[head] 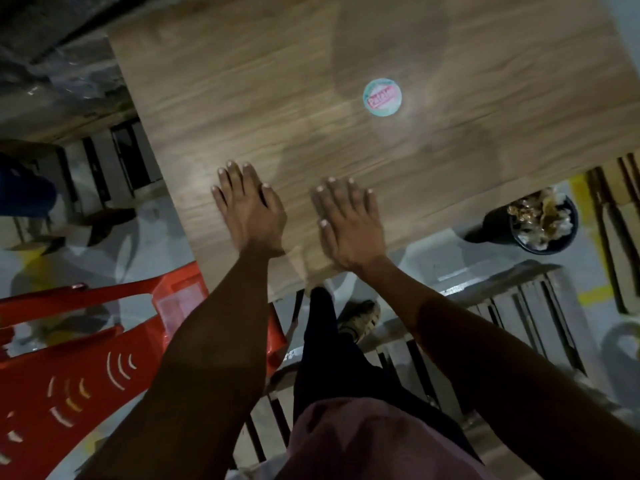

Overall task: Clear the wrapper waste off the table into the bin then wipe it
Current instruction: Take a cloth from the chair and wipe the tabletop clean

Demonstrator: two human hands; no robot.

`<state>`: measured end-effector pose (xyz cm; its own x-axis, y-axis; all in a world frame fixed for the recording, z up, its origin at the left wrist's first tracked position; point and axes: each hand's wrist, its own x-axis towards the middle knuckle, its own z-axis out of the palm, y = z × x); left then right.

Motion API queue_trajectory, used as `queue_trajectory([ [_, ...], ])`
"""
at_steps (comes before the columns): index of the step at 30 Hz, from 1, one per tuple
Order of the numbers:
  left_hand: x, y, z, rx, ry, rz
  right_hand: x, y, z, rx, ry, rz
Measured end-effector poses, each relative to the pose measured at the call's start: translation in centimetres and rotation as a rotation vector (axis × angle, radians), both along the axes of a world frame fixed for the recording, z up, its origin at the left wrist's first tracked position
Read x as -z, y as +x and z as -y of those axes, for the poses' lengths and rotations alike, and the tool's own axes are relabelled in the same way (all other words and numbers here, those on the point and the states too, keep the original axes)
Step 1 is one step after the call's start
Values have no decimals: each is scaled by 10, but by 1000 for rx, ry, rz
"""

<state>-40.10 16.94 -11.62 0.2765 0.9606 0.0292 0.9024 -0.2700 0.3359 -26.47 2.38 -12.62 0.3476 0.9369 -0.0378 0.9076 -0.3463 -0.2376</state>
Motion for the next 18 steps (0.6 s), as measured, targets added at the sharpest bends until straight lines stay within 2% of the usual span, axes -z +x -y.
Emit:
queue_trajectory([
  [2, -1, -2, 4, 46, 19, -22, -1, 10, 11, 238, -9, -32],
  [4, 0, -2, 11, 98, 39, -27, -2, 10, 18, 370, -1, -61],
  [6, 5, 5, 23, 63, 26, -1, -5, -4, 24, 347, -13, -88],
  [10, 11, 31, 63, -155, 3, 2, -10, -44, 55, -21, -74, -90],
  [12, 12, 38, 82, -188, 18, -22, -11, -37, 72, -90, -71, -84],
  [14, 14, 36, 92, -178, 26, -37, -10, -16, 83, -24, -65, -89],
  [18, 15, 39, 94, -189, 27, -79, -9, 19, 94, 270, -79, -144],
])
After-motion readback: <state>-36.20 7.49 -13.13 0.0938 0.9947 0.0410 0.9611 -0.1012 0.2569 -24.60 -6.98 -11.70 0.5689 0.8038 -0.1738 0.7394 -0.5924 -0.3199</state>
